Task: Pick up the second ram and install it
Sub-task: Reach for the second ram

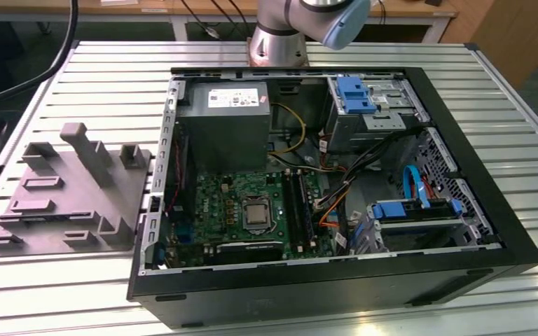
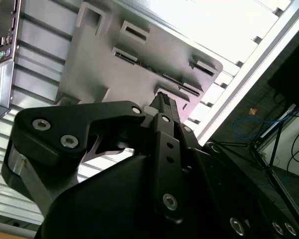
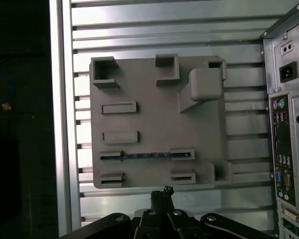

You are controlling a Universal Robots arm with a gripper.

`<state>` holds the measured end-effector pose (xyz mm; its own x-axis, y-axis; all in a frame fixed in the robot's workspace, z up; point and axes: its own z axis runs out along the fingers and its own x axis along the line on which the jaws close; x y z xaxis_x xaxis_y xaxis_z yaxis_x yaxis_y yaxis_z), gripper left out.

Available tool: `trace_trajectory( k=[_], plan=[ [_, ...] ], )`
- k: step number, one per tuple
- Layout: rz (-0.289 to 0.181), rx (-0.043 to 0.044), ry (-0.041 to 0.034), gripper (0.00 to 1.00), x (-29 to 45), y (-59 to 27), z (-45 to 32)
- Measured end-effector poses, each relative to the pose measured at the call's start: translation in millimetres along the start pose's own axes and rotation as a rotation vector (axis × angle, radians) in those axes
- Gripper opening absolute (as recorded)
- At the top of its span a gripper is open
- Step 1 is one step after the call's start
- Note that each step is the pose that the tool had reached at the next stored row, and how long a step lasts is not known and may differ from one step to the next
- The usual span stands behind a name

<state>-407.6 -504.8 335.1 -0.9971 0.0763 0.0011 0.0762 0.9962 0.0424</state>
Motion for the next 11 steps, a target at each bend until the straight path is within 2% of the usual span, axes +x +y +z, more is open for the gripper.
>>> trace_trajectory(
  k=[4, 11],
  plan=[
    [0.000, -0.0001, 0.0017, 0.10, -0.4, -4.8, 1.8],
    [0.000, -0.0018, 0.0016, 0.10, 0.2, 5.0, 4.8]
  ],
)
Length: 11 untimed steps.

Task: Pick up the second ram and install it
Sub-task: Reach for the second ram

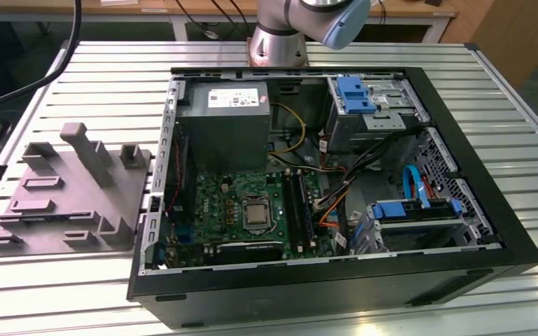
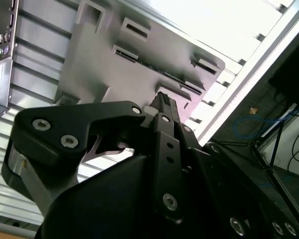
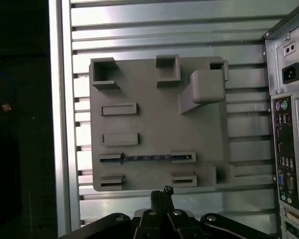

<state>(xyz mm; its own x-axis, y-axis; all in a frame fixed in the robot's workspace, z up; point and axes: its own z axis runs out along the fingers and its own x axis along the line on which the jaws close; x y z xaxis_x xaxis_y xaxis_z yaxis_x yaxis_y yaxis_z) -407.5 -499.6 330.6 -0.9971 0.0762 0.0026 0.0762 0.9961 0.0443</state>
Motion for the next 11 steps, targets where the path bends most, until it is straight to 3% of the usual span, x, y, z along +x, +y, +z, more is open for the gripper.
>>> trace_trajectory(
  k=[11],
  plan=[
    [0.000, -0.0002, -0.0002, 0.10, 0.0, 3.0, 9.9]
  ],
)
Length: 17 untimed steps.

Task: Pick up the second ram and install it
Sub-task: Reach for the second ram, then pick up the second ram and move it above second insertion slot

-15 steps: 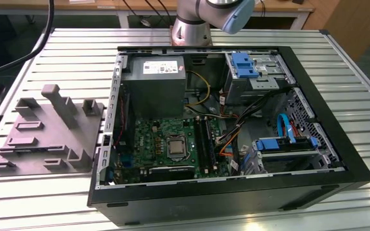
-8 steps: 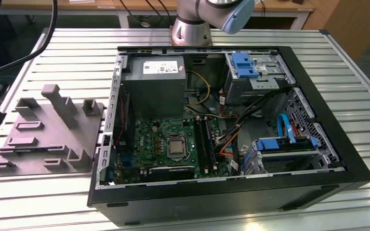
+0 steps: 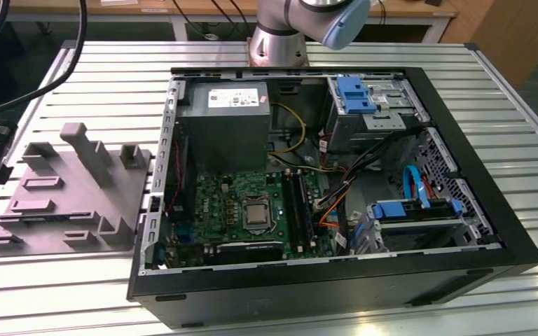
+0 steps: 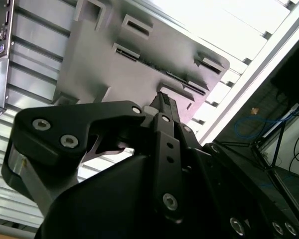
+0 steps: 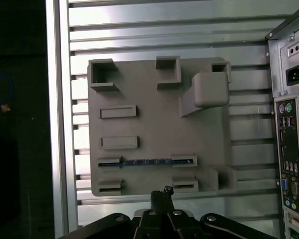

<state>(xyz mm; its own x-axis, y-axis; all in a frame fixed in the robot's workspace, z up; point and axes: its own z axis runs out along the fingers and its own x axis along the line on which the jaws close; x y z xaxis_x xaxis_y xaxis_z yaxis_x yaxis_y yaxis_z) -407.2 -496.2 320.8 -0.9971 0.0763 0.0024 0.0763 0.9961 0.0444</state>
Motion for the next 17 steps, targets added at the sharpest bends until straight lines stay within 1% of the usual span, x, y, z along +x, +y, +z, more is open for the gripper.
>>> trace_trajectory(
  k=[2, 17],
  plan=[
    [0.000, 0.0002, 0.0003, 0.10, 0.0, 0.2, 3.4],
    [0.000, 0.0002, 0.0002, 0.10, 0.0, 0.2, 4.5]
  ],
)
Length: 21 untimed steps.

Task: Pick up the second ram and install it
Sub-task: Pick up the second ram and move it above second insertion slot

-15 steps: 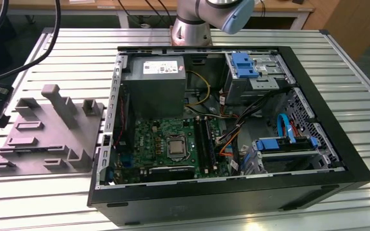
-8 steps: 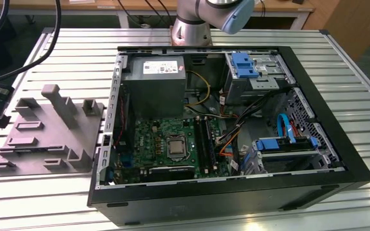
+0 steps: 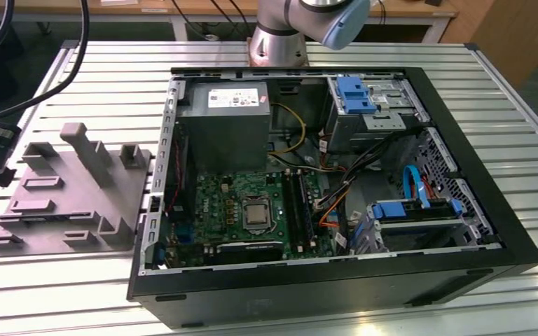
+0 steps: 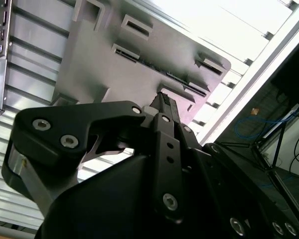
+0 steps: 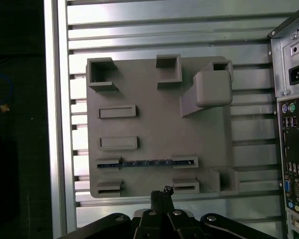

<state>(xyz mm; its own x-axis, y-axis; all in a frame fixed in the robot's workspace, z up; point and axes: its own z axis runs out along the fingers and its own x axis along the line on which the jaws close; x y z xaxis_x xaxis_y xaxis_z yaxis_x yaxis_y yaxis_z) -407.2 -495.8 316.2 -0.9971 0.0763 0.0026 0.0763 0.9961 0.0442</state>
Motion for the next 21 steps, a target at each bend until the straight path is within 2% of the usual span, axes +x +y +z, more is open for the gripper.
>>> trace_trajectory(
  k=[8, 21],
  plan=[
    [-0.001, 0.0001, 0.0001, 0.10, 0.0, 0.0, 0.5],
    [-0.231, 0.0006, 0.0102, 0.10, 0.0, -0.1, 3.5]
  ],
)
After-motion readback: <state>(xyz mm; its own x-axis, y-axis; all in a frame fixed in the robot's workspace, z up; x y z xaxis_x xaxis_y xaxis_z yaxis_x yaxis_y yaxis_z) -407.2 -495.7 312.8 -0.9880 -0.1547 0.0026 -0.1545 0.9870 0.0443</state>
